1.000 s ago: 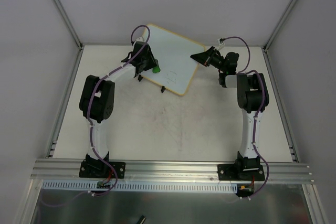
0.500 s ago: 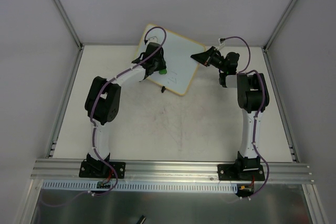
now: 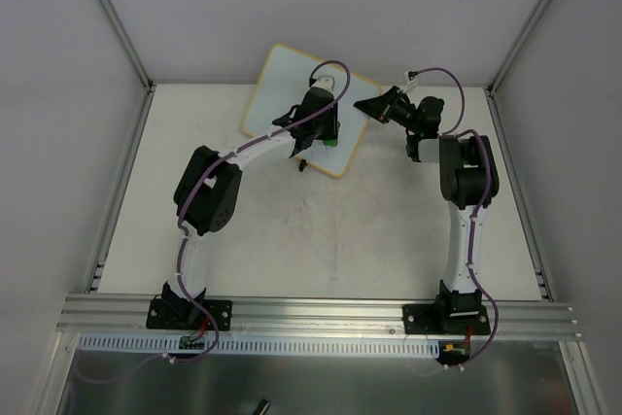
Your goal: Erase the whiteboard
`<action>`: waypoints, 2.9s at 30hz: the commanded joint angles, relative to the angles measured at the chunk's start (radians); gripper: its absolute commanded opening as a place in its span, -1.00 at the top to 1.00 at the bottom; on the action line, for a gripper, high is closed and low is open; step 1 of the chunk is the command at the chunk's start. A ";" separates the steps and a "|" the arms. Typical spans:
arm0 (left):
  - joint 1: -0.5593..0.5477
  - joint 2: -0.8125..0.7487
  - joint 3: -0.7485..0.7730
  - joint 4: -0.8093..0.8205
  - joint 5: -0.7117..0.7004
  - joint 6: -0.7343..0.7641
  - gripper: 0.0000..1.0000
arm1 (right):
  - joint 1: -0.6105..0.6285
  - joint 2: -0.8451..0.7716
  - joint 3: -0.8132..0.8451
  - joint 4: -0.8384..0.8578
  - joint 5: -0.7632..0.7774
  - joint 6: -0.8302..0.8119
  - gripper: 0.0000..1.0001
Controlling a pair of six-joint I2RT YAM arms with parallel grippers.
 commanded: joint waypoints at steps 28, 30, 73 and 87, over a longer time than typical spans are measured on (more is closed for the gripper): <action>0.251 -0.059 -0.329 0.018 0.088 -0.227 1.00 | 0.016 -0.048 0.030 0.240 -0.075 0.079 1.00; 0.261 -0.050 -0.333 0.018 0.100 -0.247 1.00 | 0.016 -0.048 0.029 0.242 -0.075 0.079 1.00; -0.094 0.007 -0.238 0.093 0.005 0.015 1.00 | 0.014 -0.042 0.033 0.254 -0.072 0.093 1.00; -0.003 -0.024 -0.329 0.112 0.016 -0.088 1.00 | 0.013 -0.047 0.032 0.257 -0.072 0.098 1.00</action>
